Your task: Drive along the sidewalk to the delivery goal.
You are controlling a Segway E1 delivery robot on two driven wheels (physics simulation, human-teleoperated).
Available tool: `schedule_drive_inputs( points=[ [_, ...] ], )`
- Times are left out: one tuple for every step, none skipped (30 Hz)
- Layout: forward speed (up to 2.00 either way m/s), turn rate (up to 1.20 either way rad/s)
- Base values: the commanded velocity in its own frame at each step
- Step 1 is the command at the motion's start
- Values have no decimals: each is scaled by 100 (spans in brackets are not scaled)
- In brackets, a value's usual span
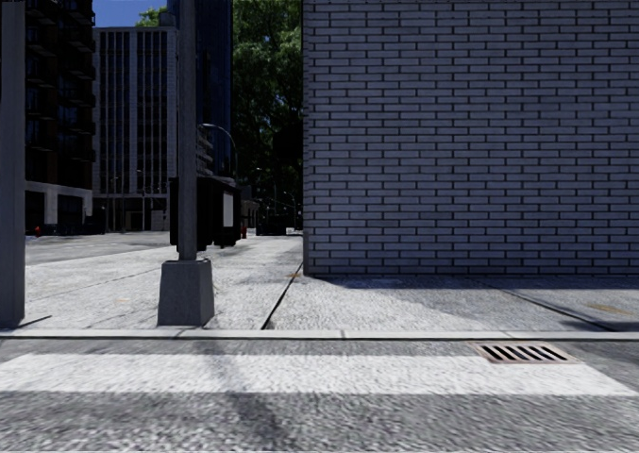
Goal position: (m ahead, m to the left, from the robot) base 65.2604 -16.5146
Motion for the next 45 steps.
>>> schedule_drive_inputs(
  points=[
    [200,0],
    [200,0],
    [200,0],
    [200,0],
    [200,0],
    [199,0],
    [190,0],
    [178,0],
    [178,0],
    [150,0],
    [125,0],
    [120,0],
    [120,0],
    [118,0],
    [118,0],
    [117,0],
    [117,0],
    [117,0],
    [117,0],
    [117,0],
    [116,0],
    [116,8],
    [116,13],
    [116,13],
    [116,14],
    [116,15],
    [116,15],
    [116,15],
    [116,15],
    [116,15],
    [116,15],
    [116,15],
    [116,15],
    [116,15],
    [116,15],
    [116,15],
    [116,15],
    [116,19],
    [116,19],
    [115,23],
    [115,28],
    [115,37],
    [115,37],
    [115,51],
    [115,55]
  ],
)
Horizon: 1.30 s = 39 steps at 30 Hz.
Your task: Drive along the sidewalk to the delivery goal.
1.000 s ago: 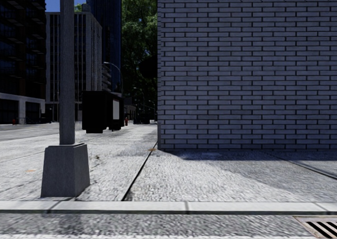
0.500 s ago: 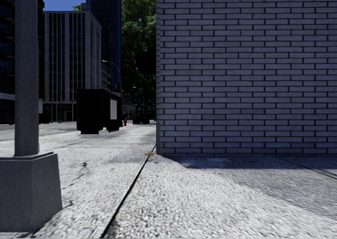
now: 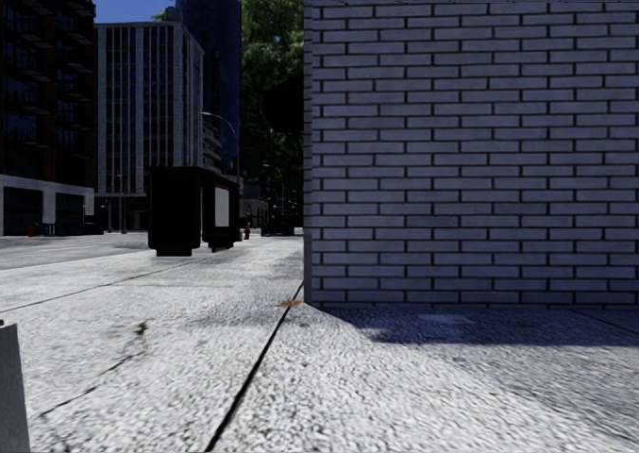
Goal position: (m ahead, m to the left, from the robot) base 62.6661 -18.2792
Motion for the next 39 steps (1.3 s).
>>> schedule_drive_inputs(
  points=[
    [115,55],
    [115,56],
    [115,56],
    [115,56],
    [115,56],
    [115,56],
    [115,56],
    [115,56],
    [115,34],
    [115,34],
    [115,0],
    [115,0],
    [115,0],
    [115,0],
    [115,0],
    [115,0],
    [115,0],
    [115,0],
    [115,0],
    [115,0],
    [115,0],
    [115,0],
    [116,0],
    [118,1],
    [118,1],
    [123,27],
    [125,37],
    [125,37],
    [125,41],
    [125,42],
    [125,42],
    [125,42],
    [125,43],
    [125,43],
    [125,43],
    [126,43],
    [126,43],
    [127,43],
    [130,43]
  ],
)
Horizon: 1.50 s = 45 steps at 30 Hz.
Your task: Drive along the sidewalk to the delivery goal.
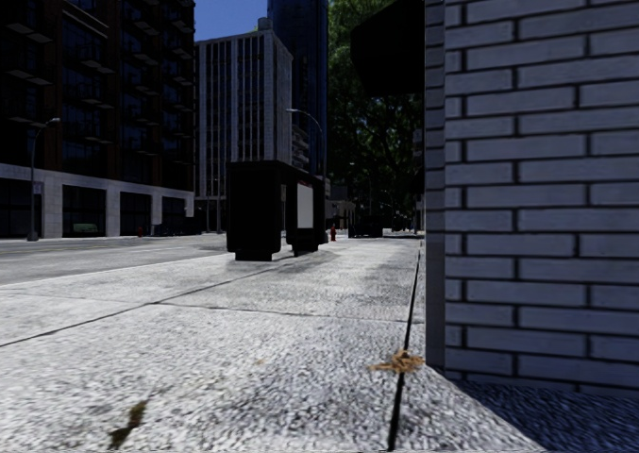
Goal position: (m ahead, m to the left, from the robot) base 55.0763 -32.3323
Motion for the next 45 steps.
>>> schedule_drive_inputs(
  points=[
    [139,43],
    [139,43],
    [150,43],
    [160,43],
    [160,43],
    [169,43],
    [172,43],
    [174,43],
    [174,43],
    [174,38],
    [176,0],
    [179,0],
    [179,0],
    [180,0],
    [181,0],
    [183,0],
    [188,0],
    [188,0],
    [200,0],
    [200,0],
    [200,0],
    [200,0],
    [200,0],
    [200,-46],
    [200,-46],
    [200,-61],
    [200,-66],
    [200,-67],
    [200,-67],
    [200,-67],
    [200,-67],
    [200,-67],
    [200,-67],
    [200,-67],
    [200,-67],
    [200,-64],
    [200,-64],
    [200,-16],
    [200,0],
    [200,0],
    [200,0],
    [200,0],
    [200,0],
    [200,0],
    [200,0]
  ],
)
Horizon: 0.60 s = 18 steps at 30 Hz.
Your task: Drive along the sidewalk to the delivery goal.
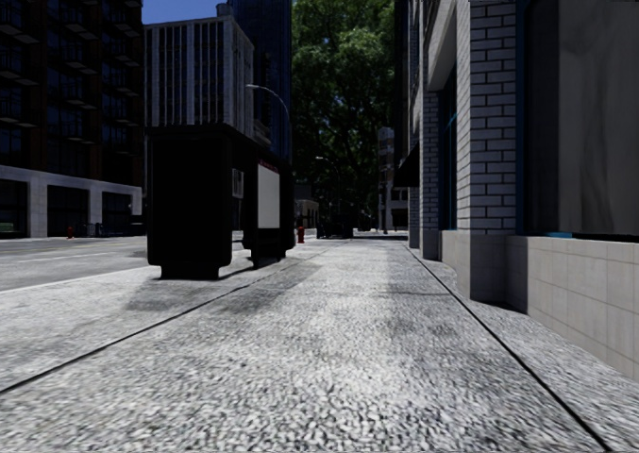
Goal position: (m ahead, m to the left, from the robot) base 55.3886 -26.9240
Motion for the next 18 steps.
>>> schedule_drive_inputs(
  points=[
    [200,0],
    [200,0],
    [200,0],
    [200,0],
    [200,0],
    [200,0],
    [200,0],
    [200,0],
    [200,0],
    [200,0],
    [200,0],
    [200,0],
    [200,0],
    [200,0],
    [200,-4],
    [200,-4],
    [200,-9],
    [200,-15]
  ],
)
